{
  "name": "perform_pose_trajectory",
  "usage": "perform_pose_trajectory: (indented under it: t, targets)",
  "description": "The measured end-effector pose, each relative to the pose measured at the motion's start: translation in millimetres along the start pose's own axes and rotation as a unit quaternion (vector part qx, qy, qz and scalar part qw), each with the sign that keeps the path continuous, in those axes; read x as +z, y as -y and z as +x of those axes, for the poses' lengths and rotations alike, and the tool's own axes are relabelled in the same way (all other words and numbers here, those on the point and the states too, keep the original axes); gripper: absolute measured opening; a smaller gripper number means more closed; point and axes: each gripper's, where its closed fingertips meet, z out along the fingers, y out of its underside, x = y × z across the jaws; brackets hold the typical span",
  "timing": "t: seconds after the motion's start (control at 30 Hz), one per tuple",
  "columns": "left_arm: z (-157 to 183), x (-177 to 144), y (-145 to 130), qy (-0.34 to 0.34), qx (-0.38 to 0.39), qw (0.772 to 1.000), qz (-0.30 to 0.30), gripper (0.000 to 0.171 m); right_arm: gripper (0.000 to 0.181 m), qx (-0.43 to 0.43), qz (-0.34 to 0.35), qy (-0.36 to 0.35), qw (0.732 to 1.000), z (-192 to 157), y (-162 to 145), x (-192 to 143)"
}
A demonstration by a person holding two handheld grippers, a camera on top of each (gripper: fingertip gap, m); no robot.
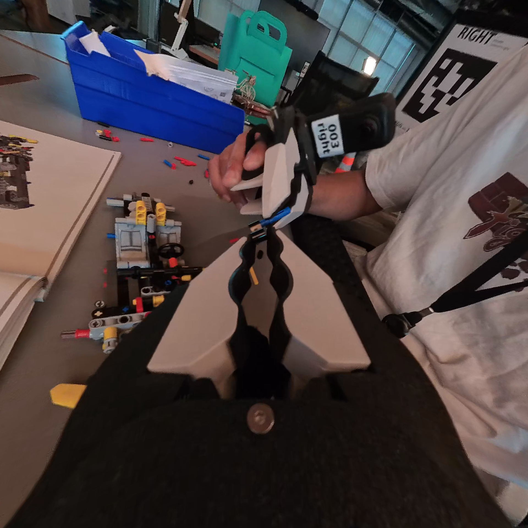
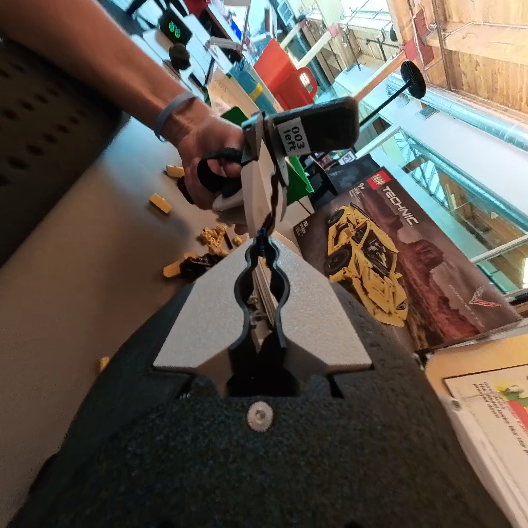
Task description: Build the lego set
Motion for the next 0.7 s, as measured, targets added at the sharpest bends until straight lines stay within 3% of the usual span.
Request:
perform_pose_trajectory:
  t: [0.17,0.27,0.47,0.7]
  targets:
    - [-2,0,-2,-0.001,-0.006,1.000,-0.002,0.006,0.004,0.043,0.002,0.014,0.999,-1,-3,1]
    - [-11,1,-8,0.036,0.014,0.999,-0.025,0.006,0.004,0.064,-0.023,0.024,0.997,-3,-11,3]
    - [-13,3,-16,0.061,0.048,0.995,-0.059,0.006,0.004,0.047,-0.035,0.044,0.997,-10,-16,4]
    - [3,4,-9,-0.016,0.002,1.000,-0.022,0.006,0.004,0.017,0.003,0.059,0.998,-12,-5,-4]
